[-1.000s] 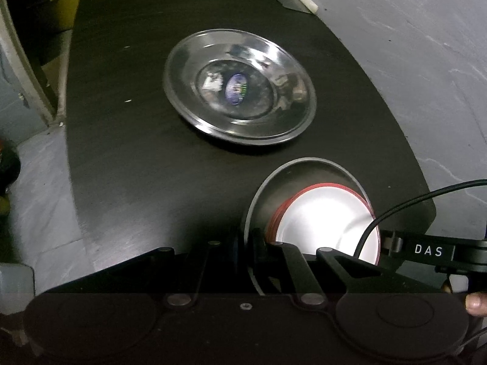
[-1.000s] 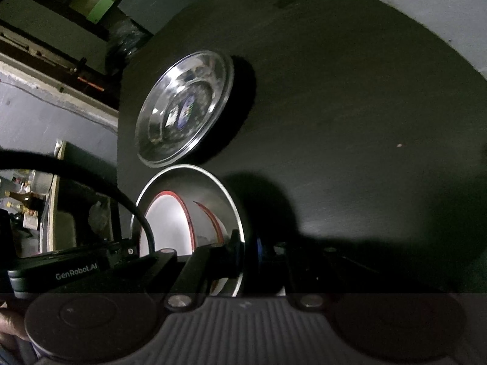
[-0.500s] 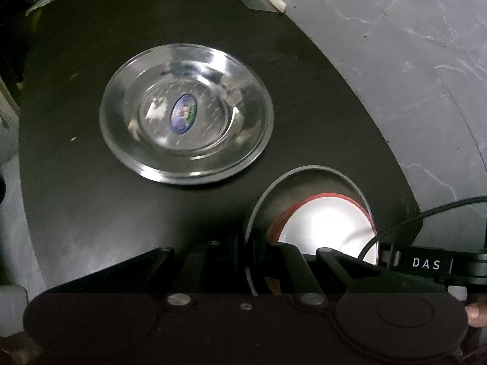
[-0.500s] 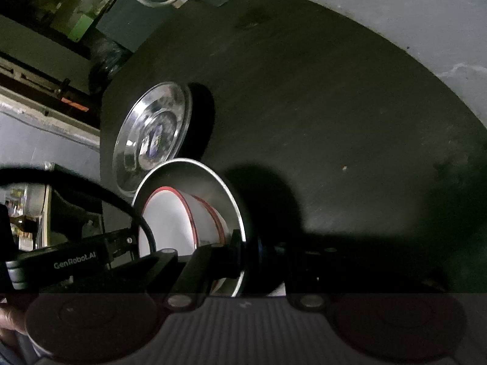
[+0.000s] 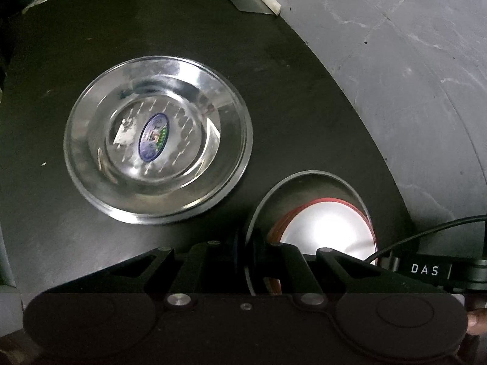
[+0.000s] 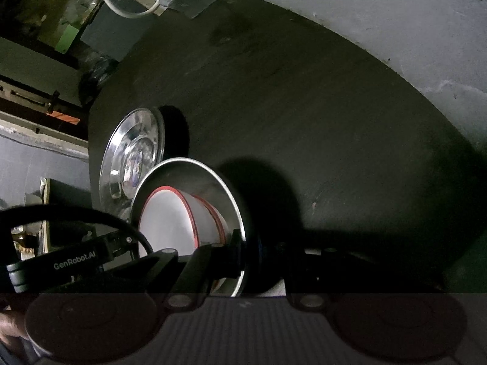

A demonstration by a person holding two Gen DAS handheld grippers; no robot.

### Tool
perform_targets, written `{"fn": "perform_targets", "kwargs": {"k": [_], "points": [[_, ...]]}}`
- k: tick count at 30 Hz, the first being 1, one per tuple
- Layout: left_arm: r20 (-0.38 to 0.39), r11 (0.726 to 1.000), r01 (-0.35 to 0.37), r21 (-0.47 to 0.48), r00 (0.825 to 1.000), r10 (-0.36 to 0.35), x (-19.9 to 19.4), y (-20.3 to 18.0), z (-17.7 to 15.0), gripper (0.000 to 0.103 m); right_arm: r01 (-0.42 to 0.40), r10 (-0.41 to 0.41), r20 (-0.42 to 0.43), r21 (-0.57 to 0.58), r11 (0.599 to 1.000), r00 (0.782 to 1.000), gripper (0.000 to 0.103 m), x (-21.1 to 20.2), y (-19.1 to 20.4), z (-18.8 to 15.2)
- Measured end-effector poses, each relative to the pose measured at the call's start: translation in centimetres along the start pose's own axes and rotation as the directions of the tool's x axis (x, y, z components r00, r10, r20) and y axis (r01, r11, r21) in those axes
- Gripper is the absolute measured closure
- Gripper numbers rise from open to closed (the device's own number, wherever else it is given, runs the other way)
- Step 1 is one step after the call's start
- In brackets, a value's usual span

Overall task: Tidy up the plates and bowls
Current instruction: 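Carry the bowl stack with both grippers over the steel plate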

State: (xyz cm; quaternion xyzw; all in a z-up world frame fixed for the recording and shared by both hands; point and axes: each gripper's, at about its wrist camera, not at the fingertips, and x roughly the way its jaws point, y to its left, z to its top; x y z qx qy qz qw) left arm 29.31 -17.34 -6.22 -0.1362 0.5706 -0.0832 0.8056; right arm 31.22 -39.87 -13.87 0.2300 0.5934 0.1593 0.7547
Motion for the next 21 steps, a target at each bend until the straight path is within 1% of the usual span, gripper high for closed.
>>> {"fn": "perform_targets", "kwargs": {"k": [9,21], "points": [[-0.002,1.0,0.007,-0.01,1.0,-0.007,0.5,-0.6,1.7,0.096,0.006,-0.006,-0.001,0.007,1.0,1.0,0.091,0.1,-0.4,2.5],[0.032,0.999,0.002,-0.053,0.999,-0.001,-0.8,-0.3,3.8,0.096,0.001,-0.001,-0.007,-0.029,1.0,1.0,0.091,-0.3,1.1,4.8]]}}
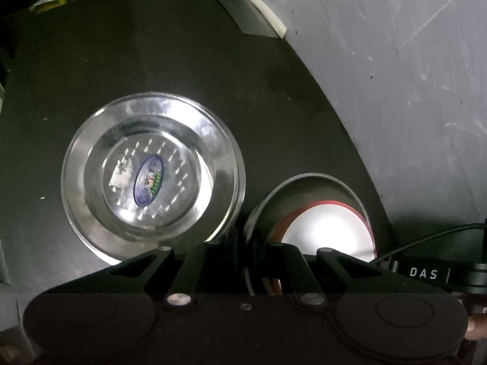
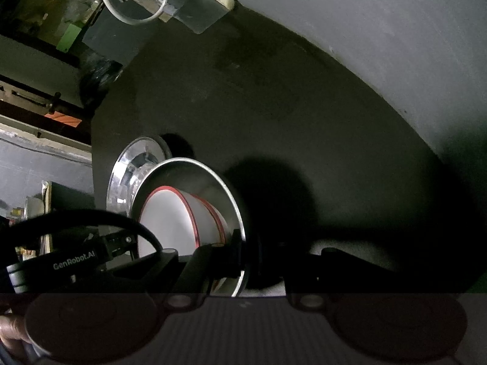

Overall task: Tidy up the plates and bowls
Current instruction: 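Carry the bowl stack with both grippers over the steel plate, then lower the bowl stack onto the steel plate and open both grippers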

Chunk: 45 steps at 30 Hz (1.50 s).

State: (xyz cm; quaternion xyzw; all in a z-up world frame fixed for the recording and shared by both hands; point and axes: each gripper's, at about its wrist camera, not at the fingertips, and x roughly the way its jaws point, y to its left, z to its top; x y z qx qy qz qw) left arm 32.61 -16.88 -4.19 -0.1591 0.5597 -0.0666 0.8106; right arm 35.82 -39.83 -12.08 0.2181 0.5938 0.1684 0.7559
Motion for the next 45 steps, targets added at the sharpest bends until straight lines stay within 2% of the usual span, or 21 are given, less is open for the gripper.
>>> {"fn": "perform_targets", "kwargs": {"k": [23,45], "points": [[0.084,0.987,-0.05,-0.155,0.994,0.064,-2.4,4.3,2.4,0.095,-0.043,0.034,-0.055,-0.177,0.983,0.998,0.091,1.9,5.9,4.2],[0.095,0.936,-0.102,-0.338,0.985,0.142,-2.6,11.1,2.7,0.095,-0.067,0.011,-0.167,-0.33,0.942,0.986,0.091,6.4,12.0,5.7]]}}
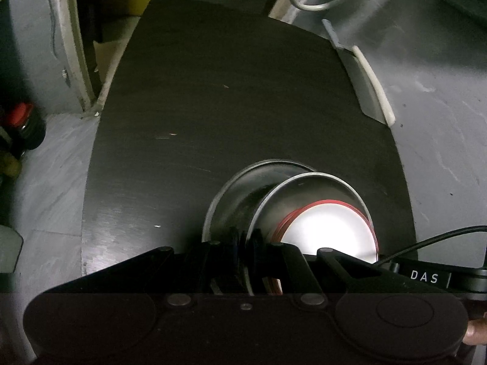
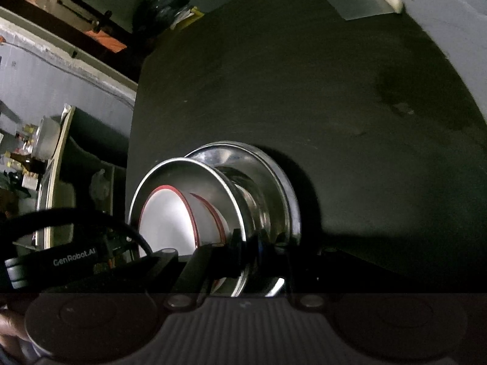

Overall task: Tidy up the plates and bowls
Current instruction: 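Lower the bowl stack onto the steel plate and open both grippers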

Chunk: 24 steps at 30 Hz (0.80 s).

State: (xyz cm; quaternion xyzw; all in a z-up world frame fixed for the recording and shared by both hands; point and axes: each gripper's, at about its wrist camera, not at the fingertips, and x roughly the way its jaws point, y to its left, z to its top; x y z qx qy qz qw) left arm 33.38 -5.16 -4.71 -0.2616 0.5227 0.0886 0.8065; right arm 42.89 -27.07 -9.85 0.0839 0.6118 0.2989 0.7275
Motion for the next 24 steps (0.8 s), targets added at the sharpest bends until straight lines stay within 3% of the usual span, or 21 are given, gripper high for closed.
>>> {"fn": "perform_targets", "kwargs": {"k": [8,24], "points": [[-0.006,0.999,-0.006,-0.037,1.0,0.005,0.84,0.87,0.34,0.095,0.008,-0.009,-0.03,-0.02,1.0,1.0,0.091,0.44,-0.34,0.48],[-0.006,0.999,-0.006,-0.038,1.0,0.006,0.82,0.92,0.35,0.095,-0.005,0.005,-0.007,-0.001,1.0,1.0,0.09,0.33,-0.93,-0.31]]}}
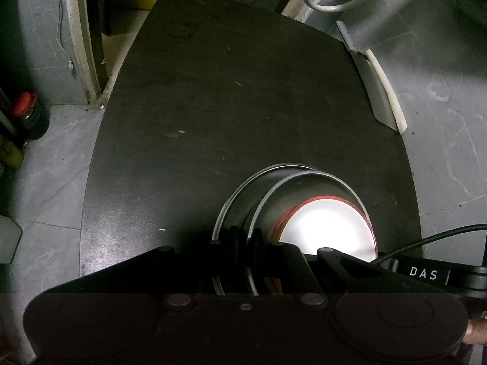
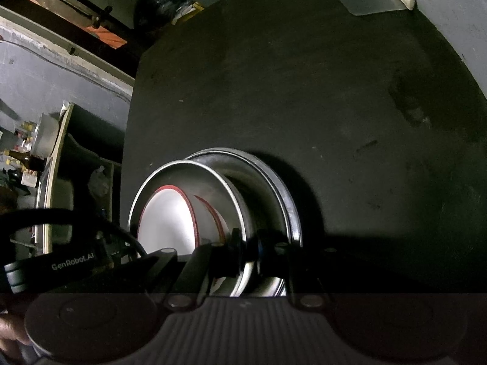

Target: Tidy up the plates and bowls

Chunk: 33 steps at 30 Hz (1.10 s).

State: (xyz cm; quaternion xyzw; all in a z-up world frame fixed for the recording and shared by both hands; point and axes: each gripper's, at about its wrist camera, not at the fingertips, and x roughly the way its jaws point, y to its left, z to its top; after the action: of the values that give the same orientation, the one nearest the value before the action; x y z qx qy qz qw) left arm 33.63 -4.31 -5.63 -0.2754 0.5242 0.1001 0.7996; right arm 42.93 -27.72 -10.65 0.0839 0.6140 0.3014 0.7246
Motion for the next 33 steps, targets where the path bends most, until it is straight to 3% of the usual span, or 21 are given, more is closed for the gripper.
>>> {"fn": "perform_targets", "kwargs": {"k": [18,22,24,26,33], "points": [[0.044,0.996,-0.081,0.04,0.996,0.08,-0.9,-1.3,-0.9,0.085,0.041,-0.036,0.103,-0.044,0.998,0.994,0.087,-1.6,0.7,-1.9],[0.081,0.984,-0.162,0.072,0.984,0.156,-1.4,-2.0,-1.3,0.064,0.077,-0.065,0.16,-0.074,0.994,0.985,0.072,-2.6,1.1,-2.5],[0.103,0.983,-0.168,0.079,0.982,0.16,-1.8,-2.2,-1.5,0.063,0.083,-0.067,0.181,-0.081,0.993,0.981,0.071,-3.1,1.3,-2.7],[0.116,0.981,-0.174,0.08,0.98,0.165,-2.1,-2.3,-1.5,0.062,0.103,-0.086,0.204,-0.076,0.992,0.975,0.049,-3.5,1.3,-3.0],[0.149,0.978,-0.189,0.086,0.973,0.175,-2.8,-2.4,-1.8,0.049,0.101,-0.084,0.242,-0.061,0.993,0.967,0.049,-4.1,1.1,-3.5]]}}
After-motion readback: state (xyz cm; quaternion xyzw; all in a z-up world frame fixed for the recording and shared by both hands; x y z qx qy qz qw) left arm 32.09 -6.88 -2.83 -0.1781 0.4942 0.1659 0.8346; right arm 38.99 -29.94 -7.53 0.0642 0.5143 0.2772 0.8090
